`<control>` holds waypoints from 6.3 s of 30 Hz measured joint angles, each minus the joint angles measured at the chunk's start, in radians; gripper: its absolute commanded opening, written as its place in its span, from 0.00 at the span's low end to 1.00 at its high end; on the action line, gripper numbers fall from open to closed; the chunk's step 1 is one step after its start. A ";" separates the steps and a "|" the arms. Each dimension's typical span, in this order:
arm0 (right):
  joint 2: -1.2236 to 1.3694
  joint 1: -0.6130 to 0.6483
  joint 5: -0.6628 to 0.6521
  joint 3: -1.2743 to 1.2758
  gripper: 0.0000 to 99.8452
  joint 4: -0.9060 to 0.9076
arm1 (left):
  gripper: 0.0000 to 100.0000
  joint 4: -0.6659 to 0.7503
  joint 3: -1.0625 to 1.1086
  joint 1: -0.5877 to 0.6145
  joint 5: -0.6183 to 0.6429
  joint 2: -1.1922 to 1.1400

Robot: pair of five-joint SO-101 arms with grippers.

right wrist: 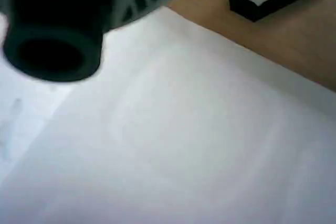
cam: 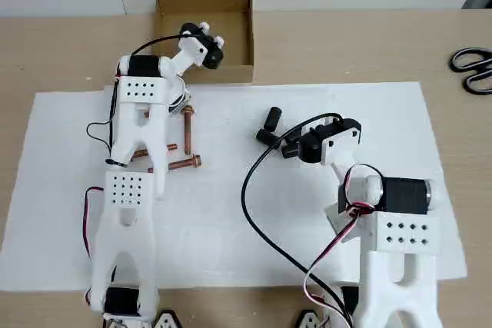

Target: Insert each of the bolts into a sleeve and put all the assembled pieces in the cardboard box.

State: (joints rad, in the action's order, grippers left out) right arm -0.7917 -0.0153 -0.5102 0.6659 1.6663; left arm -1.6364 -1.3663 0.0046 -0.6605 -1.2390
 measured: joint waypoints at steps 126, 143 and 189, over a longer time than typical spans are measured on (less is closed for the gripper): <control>-1.007 0.815 0.707 0.499 0.00 -0.545 | 0.01 0.898 2.364 -0.605 1.186 2.714; -1.008 0.816 0.707 0.499 0.00 -0.545 | 0.01 0.743 2.363 -0.649 1.189 2.720; -1.007 0.815 0.666 0.506 0.00 -0.543 | 0.26 0.583 2.435 -0.697 0.993 2.725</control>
State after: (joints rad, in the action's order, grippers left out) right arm -1.7983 0.7994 0.1557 1.1722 1.1231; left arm -1.0533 1.0687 -0.6920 0.3322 1.4860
